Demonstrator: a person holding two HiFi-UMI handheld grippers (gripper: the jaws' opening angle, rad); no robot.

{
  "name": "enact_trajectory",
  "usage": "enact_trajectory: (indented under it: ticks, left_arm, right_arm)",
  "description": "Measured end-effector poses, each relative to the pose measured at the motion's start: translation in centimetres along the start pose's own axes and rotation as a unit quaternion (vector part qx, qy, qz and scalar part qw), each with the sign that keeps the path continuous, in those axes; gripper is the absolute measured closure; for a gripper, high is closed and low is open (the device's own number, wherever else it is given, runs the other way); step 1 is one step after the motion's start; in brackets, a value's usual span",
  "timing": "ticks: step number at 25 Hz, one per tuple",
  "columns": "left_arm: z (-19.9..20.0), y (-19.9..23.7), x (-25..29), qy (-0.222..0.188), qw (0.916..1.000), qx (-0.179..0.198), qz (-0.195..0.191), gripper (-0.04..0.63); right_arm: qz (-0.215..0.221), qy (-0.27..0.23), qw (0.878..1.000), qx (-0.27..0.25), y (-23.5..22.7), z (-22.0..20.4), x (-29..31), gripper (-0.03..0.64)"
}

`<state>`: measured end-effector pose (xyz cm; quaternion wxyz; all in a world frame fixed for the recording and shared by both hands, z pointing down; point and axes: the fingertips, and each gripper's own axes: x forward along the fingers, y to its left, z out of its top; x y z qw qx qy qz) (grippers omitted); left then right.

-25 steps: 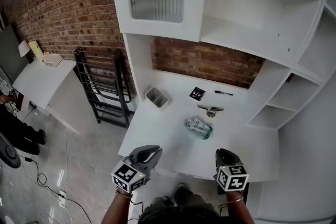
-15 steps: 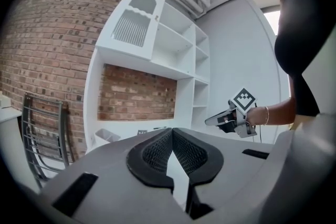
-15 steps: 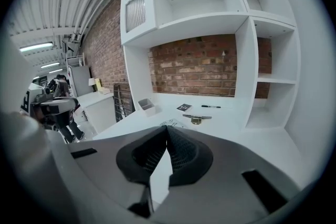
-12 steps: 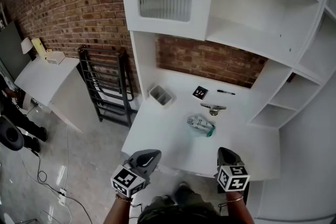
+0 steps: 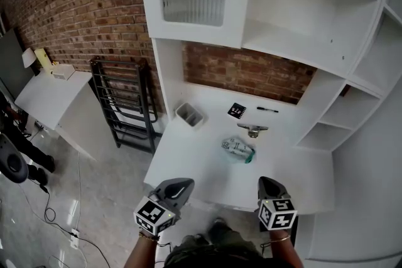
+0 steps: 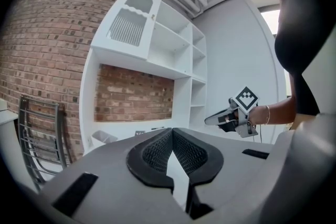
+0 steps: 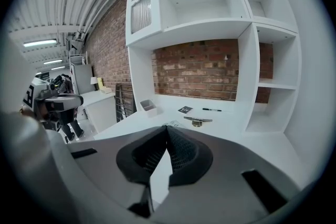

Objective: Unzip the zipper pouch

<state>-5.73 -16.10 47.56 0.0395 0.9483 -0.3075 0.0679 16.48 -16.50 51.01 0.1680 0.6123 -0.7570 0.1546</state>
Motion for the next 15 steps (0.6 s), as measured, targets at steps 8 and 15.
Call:
enact_trajectory:
  ticks: [8,15]
  left_arm:
    - [0.0,0.5,1.2,0.005,0.9996,0.0,0.026,0.592]
    - [0.4,1.2,1.3,-0.002,0.9985,-0.004,0.054,0.594]
  right_arm:
    - [0.007,-0.023,1.0,-0.019,0.6,0.8,0.0,0.615]
    - [0.007,-0.035,0.999,-0.025,0.9,1.1,-0.1,0.615]
